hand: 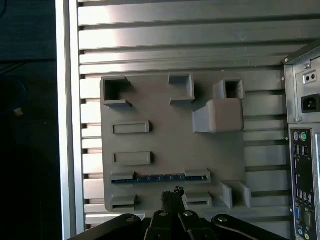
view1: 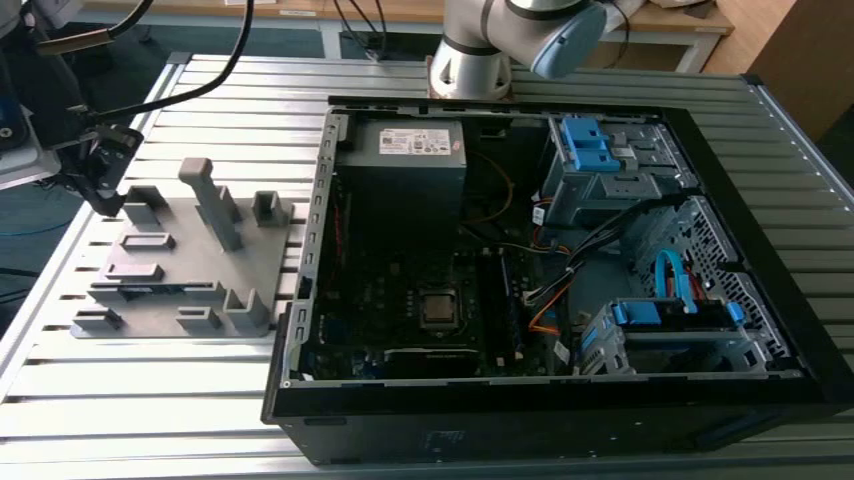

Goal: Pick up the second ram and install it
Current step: 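Reach for the second ram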

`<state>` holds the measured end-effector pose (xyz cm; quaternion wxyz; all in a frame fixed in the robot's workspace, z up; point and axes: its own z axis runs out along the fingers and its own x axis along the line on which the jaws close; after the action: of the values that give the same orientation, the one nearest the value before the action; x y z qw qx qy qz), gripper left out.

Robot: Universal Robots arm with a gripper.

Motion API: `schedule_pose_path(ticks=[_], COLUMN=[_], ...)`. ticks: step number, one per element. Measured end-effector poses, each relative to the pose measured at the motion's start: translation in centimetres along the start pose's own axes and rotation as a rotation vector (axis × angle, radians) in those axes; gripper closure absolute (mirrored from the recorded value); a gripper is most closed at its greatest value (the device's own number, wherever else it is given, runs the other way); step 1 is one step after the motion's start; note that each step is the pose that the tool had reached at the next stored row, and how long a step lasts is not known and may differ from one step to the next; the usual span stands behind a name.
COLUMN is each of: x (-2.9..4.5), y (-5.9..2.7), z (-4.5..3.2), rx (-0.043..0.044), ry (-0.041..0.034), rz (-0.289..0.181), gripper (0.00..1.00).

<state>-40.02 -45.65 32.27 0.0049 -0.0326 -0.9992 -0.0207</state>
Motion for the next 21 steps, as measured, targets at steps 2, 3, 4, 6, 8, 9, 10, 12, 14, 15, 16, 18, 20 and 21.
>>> schedule_pose_path(ticks=[2,3,4,6,8,9,10,12,14,15,16,18,20,21], x=[0.07,0.11,0.14,0.22,0.29,0.33,0.37,0.46,0.57,0.61,0.64,0.69,0.69,0.69], y=[-0.04,-0.07,-0.09,-0.13,-0.18,-0.20,-0.23,-0.30,-0.40,-0.47,-0.55,-0.69,-0.83,-0.87], z=[0.12,0.17,0.23,0.36,0.48,0.55,0.63,0.84,1.11,1.27,1.45,1.81,2.18,2.36], rx=[0.0001,0.0001,0.0001,0.0001,0.0000,0.0000,0.0000,0.0001,0.0001,0.0001,0.0001,0.0001,0.0001,0.0001], ry=[0.0001,0.0001,0.0001,0.0000,0.0000,0.0000,0.0001,0.0001,0.0001,0.0001,0.0001,0.0001,0.0002,0.0003], rz=[0.000,0.000,0.000,0.000,0.000,0.000,-0.001,-0.001,-0.001,-0.001,-0.001,-0.001,-0.001,-0.001], gripper=[0.90,0.90,0.90,0.90,0.90,0.90,0.90,0.90,0.90,0.90,0.90,0.90,0.90,0.90])
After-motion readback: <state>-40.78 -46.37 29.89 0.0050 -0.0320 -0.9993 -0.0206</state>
